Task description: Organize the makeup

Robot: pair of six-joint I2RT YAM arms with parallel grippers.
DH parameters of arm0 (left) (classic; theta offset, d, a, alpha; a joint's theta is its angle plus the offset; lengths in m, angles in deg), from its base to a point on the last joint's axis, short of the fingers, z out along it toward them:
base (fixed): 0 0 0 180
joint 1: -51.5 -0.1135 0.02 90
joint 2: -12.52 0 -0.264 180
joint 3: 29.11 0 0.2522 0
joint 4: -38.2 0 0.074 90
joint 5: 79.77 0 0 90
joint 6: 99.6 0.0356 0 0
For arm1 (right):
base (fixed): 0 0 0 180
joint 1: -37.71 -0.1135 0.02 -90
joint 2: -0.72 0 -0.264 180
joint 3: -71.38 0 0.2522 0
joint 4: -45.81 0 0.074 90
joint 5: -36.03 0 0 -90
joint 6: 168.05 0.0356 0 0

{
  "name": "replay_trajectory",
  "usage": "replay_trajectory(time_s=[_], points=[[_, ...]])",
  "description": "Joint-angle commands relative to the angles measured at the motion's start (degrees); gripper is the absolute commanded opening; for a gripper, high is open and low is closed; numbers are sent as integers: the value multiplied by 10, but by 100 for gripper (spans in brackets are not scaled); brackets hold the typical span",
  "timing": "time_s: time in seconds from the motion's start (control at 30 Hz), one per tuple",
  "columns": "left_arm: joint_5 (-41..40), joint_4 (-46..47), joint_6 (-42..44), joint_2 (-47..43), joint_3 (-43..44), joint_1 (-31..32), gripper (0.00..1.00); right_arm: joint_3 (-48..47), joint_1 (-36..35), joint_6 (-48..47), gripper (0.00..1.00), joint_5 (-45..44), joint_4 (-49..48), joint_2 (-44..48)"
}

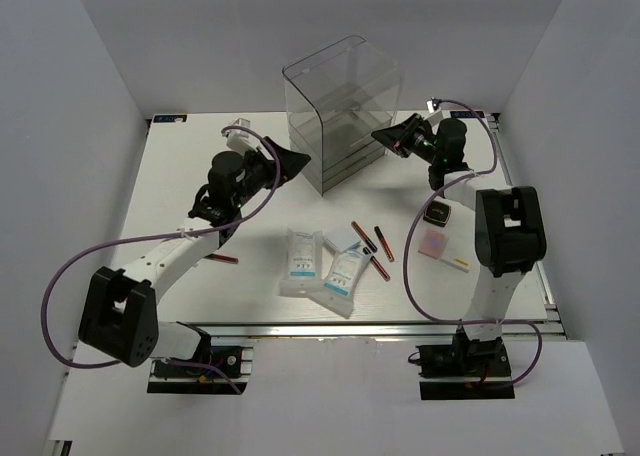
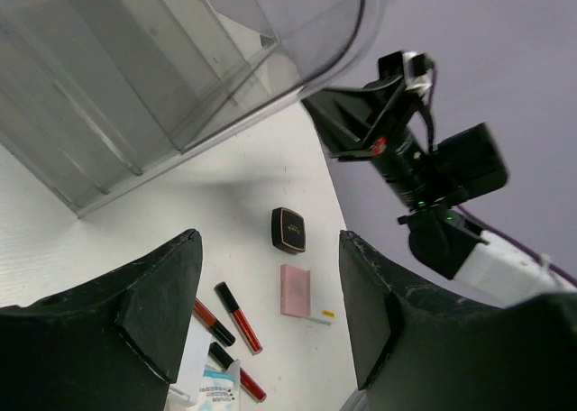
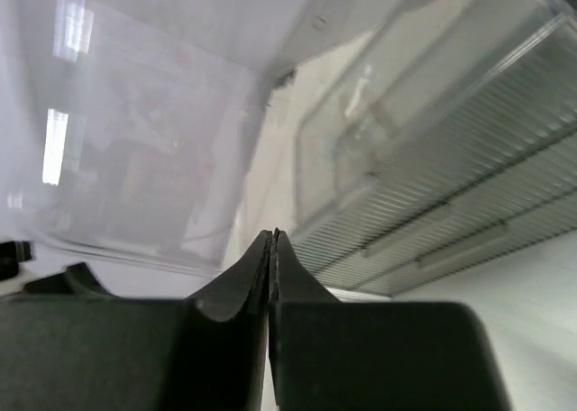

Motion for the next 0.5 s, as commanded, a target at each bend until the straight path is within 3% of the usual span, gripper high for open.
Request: replay_trajectory(time_s=[0.0, 0.27, 0.33, 0.47], points=[[-8, 14, 33, 18, 36, 21, 72, 13, 8, -6, 0, 3, -19, 67], [-3, 20, 70, 72, 81, 50, 72, 35, 12, -10, 0, -8, 32, 110], [-3, 22, 70, 74, 82, 51, 72, 39, 12, 4, 17, -2, 40, 96], [-3, 6, 72, 64, 79, 53, 72, 28, 7, 19, 27, 10, 32, 37]])
